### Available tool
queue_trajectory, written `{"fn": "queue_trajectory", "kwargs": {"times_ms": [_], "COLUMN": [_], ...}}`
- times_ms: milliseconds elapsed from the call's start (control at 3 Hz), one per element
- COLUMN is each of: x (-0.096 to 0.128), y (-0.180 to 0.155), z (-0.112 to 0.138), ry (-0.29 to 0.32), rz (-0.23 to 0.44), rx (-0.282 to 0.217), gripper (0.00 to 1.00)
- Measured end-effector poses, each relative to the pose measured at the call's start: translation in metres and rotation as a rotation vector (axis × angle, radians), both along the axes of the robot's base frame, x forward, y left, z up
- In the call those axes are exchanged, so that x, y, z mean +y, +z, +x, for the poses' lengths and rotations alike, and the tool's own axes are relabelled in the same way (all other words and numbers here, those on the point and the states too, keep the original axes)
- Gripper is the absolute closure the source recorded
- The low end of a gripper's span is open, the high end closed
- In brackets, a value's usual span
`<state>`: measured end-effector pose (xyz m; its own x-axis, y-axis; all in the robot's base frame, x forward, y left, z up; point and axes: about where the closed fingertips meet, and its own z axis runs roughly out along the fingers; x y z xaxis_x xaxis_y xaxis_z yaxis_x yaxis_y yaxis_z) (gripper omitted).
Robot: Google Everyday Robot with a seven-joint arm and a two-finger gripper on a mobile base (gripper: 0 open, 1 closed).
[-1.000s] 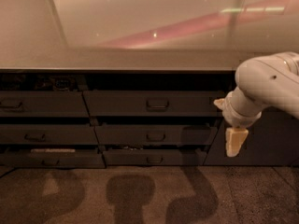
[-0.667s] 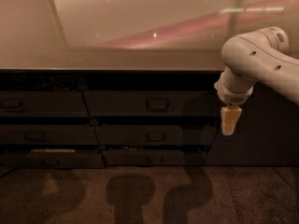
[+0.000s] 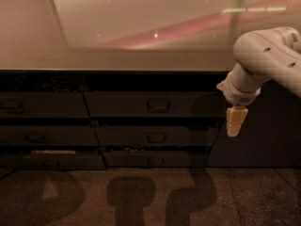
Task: Open top drawer
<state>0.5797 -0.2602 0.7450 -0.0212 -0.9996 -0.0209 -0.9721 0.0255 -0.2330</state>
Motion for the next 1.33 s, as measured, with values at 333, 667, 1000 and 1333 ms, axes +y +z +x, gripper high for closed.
{"fn": "queue_trajectory", "kwargs": {"times_ms": [333,667,1000,1333], "x": [-0.0051,-0.0025,-0.0025,-0.0023], "y": [0.0057,0.0070,0.0070,0.0061], "z": [-0.0040,-0.0029,-0.0028,0.0017], "ry": [0.087,0.125,0.125,0.113], "rz": [0.100,0.101,0.101,0.052], "rx": [0.025,0.021,0.021,-0.010], "gripper": [0.00,0.00,0.00,0.00]}}
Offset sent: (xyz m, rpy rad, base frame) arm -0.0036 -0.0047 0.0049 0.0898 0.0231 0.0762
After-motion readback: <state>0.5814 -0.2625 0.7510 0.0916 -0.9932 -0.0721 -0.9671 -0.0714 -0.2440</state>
